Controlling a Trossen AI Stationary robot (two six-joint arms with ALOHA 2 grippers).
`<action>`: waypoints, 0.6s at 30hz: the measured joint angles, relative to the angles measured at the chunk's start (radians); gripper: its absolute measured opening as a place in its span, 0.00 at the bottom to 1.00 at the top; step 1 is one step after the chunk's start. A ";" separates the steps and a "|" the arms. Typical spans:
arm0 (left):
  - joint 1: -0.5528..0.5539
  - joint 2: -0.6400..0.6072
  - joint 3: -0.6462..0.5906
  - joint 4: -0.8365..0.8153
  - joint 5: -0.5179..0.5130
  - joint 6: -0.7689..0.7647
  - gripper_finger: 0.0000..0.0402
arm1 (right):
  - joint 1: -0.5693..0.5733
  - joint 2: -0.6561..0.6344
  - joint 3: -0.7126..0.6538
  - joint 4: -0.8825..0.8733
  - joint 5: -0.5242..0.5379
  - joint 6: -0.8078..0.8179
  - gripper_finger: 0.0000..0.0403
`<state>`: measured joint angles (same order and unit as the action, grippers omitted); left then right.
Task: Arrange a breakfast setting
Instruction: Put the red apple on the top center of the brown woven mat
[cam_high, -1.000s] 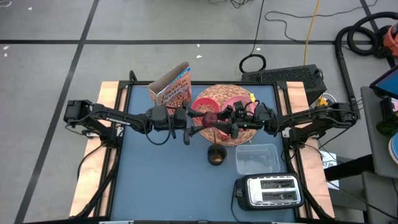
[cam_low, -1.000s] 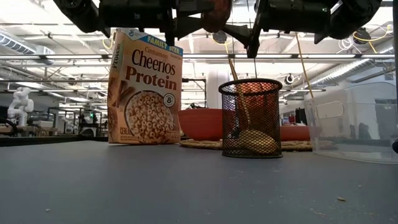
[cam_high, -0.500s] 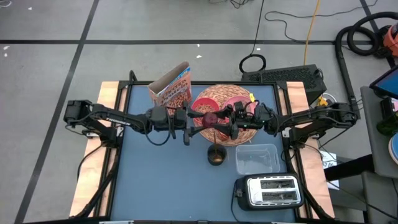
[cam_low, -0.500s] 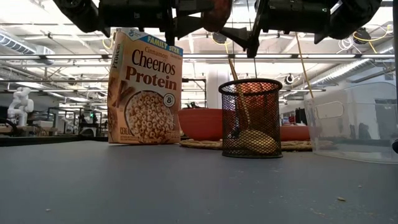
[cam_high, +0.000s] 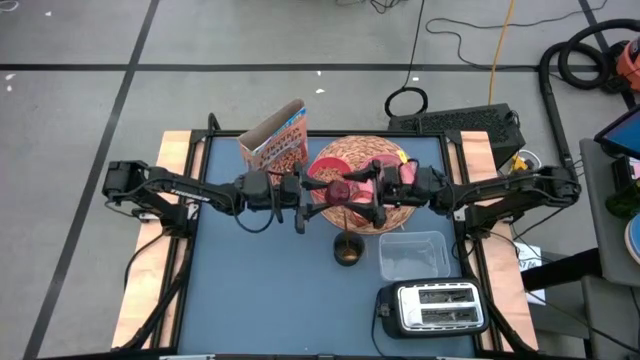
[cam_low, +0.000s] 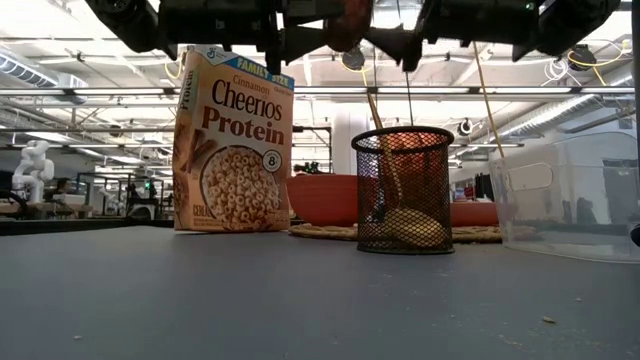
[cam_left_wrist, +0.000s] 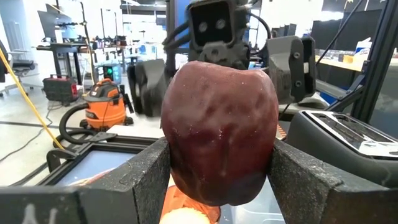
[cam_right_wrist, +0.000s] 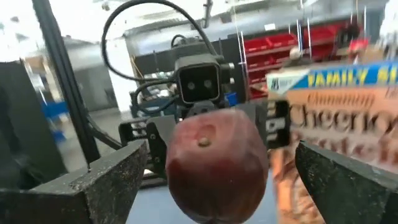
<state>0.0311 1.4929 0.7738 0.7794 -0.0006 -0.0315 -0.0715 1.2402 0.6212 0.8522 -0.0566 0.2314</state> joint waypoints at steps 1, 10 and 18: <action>0.000 0.000 0.000 -0.001 0.000 -0.004 0.60 | 0.000 -0.017 0.000 -0.017 0.000 -0.047 0.98; 0.000 0.000 0.000 -0.020 0.000 -0.004 0.60 | 0.000 -0.176 0.000 -0.165 0.001 -0.348 0.98; 0.000 0.000 0.000 -0.022 0.000 -0.024 0.60 | 0.000 -0.253 0.027 -0.147 0.000 -0.586 0.98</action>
<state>0.0311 1.4929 0.7734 0.7574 -0.0006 -0.0556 -0.0715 0.9867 0.6487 0.7052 -0.0570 -0.3545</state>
